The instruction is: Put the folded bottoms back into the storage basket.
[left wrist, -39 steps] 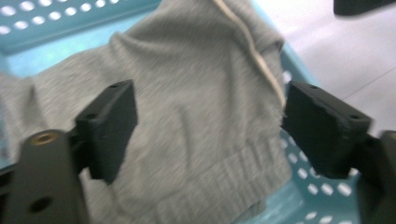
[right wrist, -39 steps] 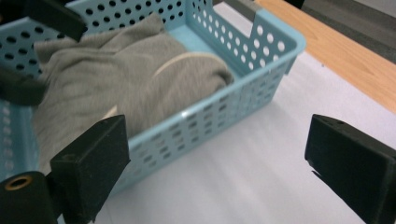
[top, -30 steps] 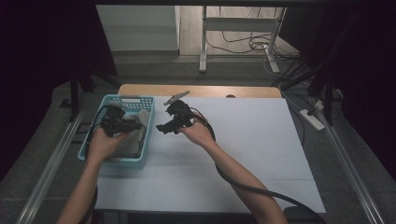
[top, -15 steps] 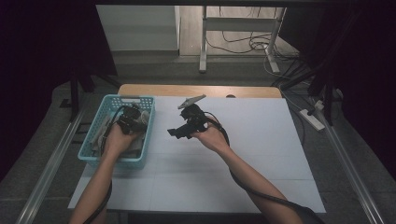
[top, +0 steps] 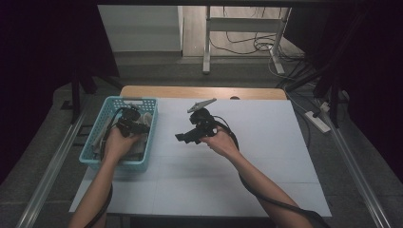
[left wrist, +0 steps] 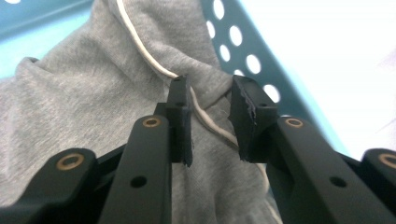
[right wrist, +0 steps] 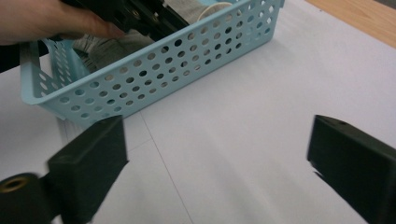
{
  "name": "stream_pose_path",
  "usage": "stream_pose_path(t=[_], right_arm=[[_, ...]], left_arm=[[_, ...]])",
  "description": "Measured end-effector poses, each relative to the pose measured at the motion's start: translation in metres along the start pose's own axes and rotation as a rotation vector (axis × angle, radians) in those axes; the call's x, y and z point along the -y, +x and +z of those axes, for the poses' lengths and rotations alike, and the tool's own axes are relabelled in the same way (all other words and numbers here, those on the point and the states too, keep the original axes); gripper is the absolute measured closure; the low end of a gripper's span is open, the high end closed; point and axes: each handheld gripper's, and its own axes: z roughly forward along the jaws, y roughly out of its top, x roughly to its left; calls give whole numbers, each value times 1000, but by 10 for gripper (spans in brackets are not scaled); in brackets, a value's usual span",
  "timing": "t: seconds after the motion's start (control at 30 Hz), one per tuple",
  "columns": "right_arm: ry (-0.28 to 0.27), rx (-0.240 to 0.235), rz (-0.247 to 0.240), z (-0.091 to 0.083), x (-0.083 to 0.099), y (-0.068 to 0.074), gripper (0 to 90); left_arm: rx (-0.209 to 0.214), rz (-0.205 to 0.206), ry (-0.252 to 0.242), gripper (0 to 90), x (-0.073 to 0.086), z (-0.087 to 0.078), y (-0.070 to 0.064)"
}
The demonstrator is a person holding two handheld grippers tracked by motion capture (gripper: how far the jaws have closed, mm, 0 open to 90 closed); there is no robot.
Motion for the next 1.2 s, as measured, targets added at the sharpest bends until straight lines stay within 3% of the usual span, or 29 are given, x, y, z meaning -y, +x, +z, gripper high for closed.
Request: stream_pose_path(t=[0.33, 0.57, 0.8, 0.97, 1.1, 1.2], right_arm=[[27, 9, -13, -6, 8, 5, 28], [23, 8, 3, -8, 11, 5, 21], [62, 12, 2, -10, 14, 10, 21], [60, -7, 20, -14, 15, 10, 22], [61, 4, 5, -17, 16, 11, 21], [59, -5, -5, -18, 18, 11, 21]], left_arm=[[3, 4, -50, 580, 6, -16, -3], [53, 5, -105, 487, 10, -29, -5], [112, 20, -128, 390, 14, -34, -13], [114, 49, -132, 334, 16, -36, -22], [140, 47, -147, 274, 19, -37, -27], [185, 32, -166, 220, 23, -37, -31]])
